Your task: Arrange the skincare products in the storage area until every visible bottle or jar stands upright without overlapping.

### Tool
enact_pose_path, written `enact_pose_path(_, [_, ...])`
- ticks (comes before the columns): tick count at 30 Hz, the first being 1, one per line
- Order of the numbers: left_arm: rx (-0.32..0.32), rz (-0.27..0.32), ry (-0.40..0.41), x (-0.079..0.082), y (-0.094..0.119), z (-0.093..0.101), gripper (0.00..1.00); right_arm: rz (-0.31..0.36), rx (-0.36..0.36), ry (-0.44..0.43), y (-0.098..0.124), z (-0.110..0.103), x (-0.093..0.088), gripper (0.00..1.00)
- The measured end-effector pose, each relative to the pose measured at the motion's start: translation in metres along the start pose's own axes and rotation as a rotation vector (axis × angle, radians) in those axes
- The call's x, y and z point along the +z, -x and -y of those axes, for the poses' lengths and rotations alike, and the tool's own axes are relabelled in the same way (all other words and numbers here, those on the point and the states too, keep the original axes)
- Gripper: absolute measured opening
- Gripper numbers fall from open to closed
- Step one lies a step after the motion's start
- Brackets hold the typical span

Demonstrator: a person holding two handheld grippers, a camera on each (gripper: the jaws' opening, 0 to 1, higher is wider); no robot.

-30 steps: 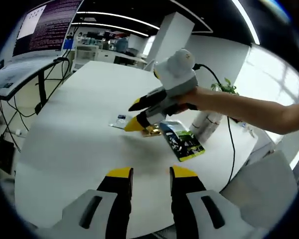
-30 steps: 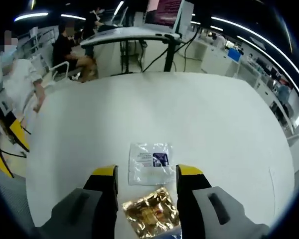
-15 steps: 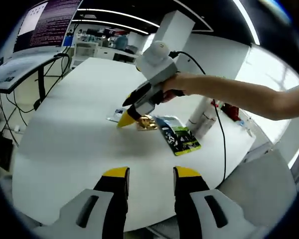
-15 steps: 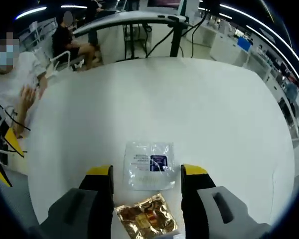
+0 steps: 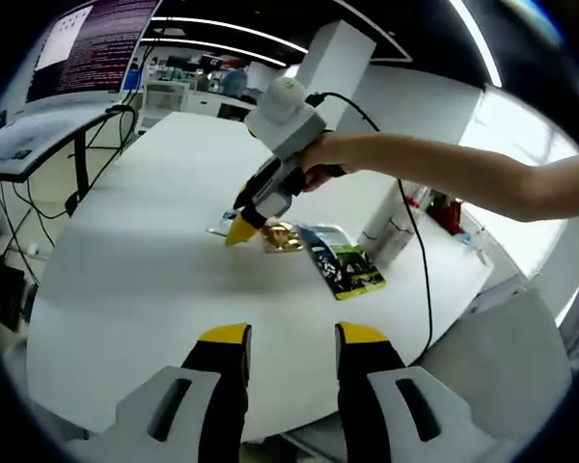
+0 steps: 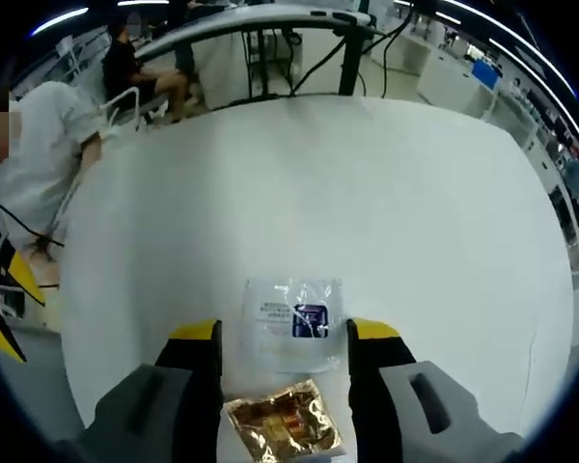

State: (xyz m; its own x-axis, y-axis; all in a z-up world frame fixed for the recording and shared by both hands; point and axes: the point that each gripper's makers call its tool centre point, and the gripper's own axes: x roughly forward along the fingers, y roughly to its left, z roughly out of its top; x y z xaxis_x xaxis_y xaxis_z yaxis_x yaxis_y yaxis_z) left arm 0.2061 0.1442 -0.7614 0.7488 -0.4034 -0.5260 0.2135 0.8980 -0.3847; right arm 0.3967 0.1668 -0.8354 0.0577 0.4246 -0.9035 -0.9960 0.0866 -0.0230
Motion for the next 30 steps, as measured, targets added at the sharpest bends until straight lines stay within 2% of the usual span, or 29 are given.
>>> enact_pose_path(3, [0.005,0.003,0.001,0.0,0.001,0.0,0.27,-0.015,0.002,0.005,0.001,-0.002,-0.001,0.5])
enact_pose_path(7, [0.003,0.014,0.007,0.0,0.001,0.0,0.27,-0.025,0.005,0.012,-0.003,0.009,0.002,0.46])
enact_pose_path(10, [0.005,0.014,0.008,-0.002,0.0,0.0,0.27,-0.022,0.005,0.018,0.001,0.002,-0.001,0.41])
enact_pose_path(17, [0.013,0.035,0.018,0.003,0.004,-0.008,0.27,-0.019,0.008,0.036,-0.005,0.009,0.004,0.4])
enact_pose_path(21, [0.028,0.037,0.022,0.002,0.006,-0.018,0.27,-0.019,0.037,0.077,0.002,-0.018,0.0,0.4])
enact_pose_path(23, [0.03,0.041,0.03,0.001,0.006,-0.02,0.27,-0.019,0.037,0.094,0.0,-0.017,0.002,0.4])
enact_pose_path(29, [0.027,0.045,0.068,-0.003,0.006,-0.024,0.27,0.0,0.056,0.174,0.006,-0.043,0.007,0.4])
enact_pose_path(30, [0.028,0.048,0.073,-0.004,0.006,-0.025,0.27,0.012,0.061,0.194,0.011,-0.054,0.007,0.4])
